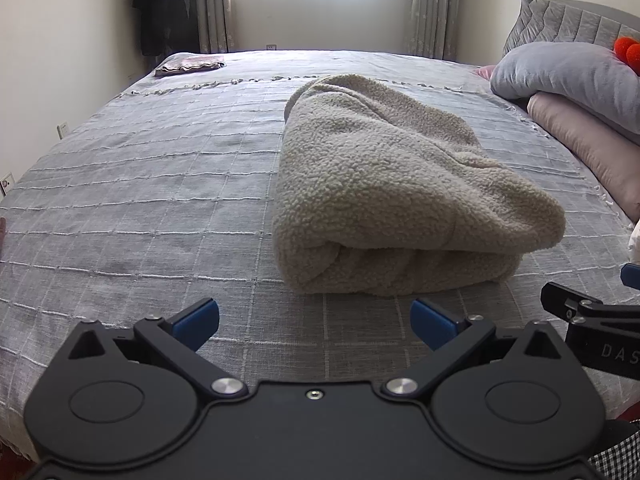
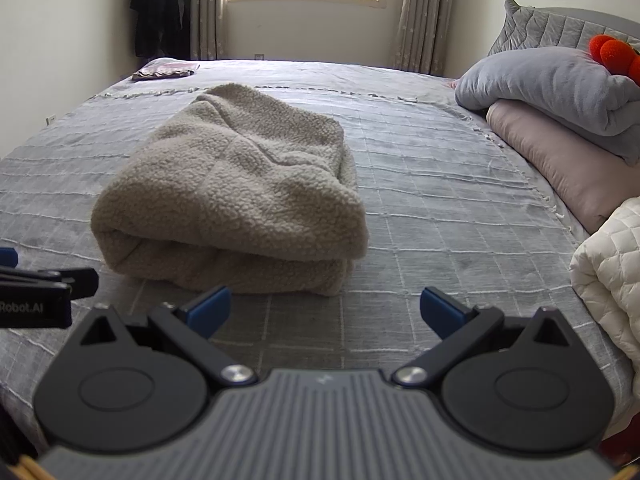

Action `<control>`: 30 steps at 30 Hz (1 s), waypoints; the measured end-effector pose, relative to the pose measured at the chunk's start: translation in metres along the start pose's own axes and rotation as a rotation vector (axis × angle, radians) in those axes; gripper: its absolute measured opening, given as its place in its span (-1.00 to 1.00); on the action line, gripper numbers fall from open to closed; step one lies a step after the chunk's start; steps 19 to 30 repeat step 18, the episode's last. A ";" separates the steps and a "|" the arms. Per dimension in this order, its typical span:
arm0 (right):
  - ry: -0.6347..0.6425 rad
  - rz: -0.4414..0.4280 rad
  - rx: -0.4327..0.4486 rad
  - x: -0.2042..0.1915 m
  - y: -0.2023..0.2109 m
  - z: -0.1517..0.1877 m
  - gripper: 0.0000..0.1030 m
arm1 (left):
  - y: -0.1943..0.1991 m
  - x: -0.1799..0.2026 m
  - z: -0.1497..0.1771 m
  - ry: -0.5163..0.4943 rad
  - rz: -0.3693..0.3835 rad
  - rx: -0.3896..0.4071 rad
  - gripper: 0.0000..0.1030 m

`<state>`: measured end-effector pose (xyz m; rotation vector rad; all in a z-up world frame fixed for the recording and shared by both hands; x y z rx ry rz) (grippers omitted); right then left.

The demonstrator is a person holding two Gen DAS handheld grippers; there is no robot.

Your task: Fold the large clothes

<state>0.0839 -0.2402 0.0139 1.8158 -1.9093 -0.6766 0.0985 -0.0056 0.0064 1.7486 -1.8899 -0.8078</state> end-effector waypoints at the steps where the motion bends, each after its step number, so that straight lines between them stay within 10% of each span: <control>1: 0.000 0.001 0.000 0.000 0.000 0.000 0.99 | 0.000 0.000 0.000 0.000 0.000 0.000 1.00; 30: 0.008 -0.010 -0.006 -0.002 -0.003 0.002 0.99 | -0.001 0.000 0.001 -0.002 -0.005 -0.007 1.00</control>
Point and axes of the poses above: each gripper's, at about its wrist camera, not at the fingertips, and y roughly against the way its jaws point, x to its right, z to its underside, the point moved 3 cm from there along -y, roughly the way its jaws point, and after that the axes turned 6 degrees about -y, right-handed, at the moved point
